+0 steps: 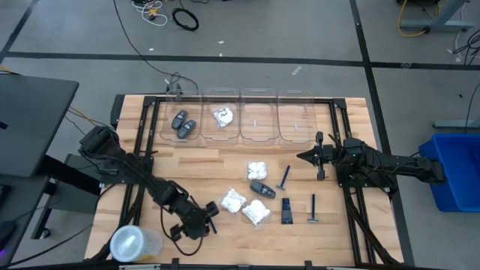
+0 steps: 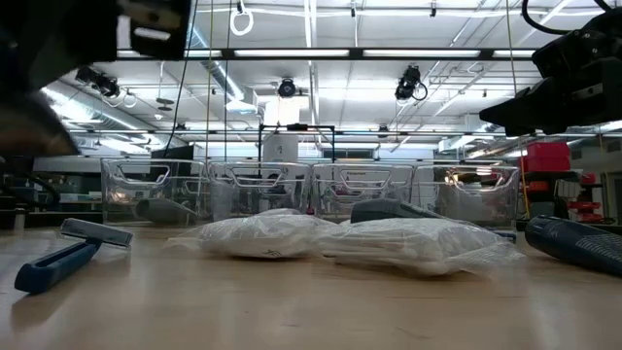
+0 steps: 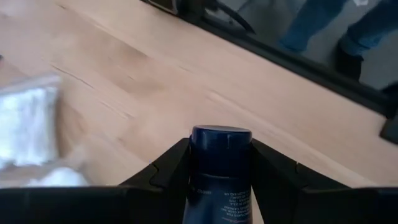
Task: Pick & Place Travel size toiletries
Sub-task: Put the left blue shave cream into the middle right transparent bin
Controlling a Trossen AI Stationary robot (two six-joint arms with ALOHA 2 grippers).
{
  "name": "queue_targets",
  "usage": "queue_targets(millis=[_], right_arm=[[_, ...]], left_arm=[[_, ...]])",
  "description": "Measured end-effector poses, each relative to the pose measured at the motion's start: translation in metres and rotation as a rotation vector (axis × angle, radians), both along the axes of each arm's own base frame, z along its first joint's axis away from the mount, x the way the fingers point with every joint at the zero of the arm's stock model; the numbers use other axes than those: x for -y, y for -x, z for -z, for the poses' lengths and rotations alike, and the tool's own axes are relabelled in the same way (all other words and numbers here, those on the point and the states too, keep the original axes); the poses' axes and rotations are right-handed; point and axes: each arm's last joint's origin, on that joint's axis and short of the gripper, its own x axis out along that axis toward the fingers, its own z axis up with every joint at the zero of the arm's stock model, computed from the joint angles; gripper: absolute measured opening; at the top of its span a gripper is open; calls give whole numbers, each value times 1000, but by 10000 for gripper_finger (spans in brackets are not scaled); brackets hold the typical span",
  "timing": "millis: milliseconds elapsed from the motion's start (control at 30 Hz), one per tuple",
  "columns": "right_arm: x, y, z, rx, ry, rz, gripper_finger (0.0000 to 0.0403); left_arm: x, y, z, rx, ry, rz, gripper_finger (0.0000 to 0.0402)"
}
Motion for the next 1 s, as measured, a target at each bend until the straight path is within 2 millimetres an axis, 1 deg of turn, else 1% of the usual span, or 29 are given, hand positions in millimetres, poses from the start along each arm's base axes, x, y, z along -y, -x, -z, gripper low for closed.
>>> queue_targets(millis=[267, 467, 600, 767, 1000], right_arm=[[0, 0, 0, 0, 0, 0, 14], [0, 0, 0, 0, 0, 0, 13], [0, 0, 0, 0, 0, 0, 14], [0, 0, 0, 0, 0, 0, 14], [0, 0, 0, 0, 0, 0, 13]], left_arm=[[-5, -22, -41, 62, -28, -40, 154], [-19, -41, -70, 139, -13, -101, 154], [-31, -52, -85, 176, 7, -145, 154], [-54, -65, -96, 210, 10, -215, 154], [-103, -83, -103, 237, 6, -345, 154]])
